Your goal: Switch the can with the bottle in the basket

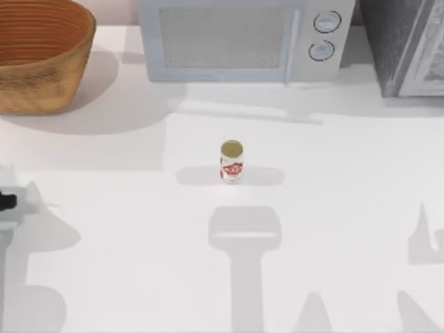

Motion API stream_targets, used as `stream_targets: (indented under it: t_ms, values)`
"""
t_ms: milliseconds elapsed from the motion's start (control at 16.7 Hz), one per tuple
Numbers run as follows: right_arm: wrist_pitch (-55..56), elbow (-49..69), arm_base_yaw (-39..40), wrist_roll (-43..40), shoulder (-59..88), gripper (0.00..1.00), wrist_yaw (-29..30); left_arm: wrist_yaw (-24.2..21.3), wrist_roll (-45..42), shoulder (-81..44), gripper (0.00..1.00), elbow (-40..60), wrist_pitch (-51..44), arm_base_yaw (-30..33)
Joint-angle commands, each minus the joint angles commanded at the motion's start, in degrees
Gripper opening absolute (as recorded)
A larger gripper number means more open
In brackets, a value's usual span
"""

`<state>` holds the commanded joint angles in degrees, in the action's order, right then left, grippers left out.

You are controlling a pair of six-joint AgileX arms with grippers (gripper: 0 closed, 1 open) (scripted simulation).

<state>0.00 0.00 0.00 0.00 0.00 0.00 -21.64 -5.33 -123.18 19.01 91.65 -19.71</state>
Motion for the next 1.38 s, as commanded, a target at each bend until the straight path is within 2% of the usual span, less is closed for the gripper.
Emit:
stream_targets:
  t_ms: [240, 540, 840, 1140, 1380]
  values:
    - [0.00, 0.00, 0.00, 0.00, 0.00, 1.00, 0.00, -1.34, -1.12, 1.44, 0.00, 1.71, -1.73, -1.40]
    - [0.00, 0.00, 0.00, 0.00, 0.00, 1.00, 0.00, -10.43, -7.34, 8.91, 0.00, 15.33, -16.20, -8.26]
    - [0.00, 0.00, 0.00, 0.00, 0.00, 1.00, 0.00, -23.16, -14.65, 13.39, 0.00, 38.11, -43.27, -11.78]
    - [0.00, 0.00, 0.00, 0.00, 0.00, 1.00, 0.00, -34.05, -19.03, 11.84, 0.00, 61.22, -73.65, -9.85]
    - [0.00, 0.00, 0.00, 0.00, 0.00, 1.00, 0.00, -40.01, -19.77, 8.02, 0.00, 76.42, -92.61, -6.64]
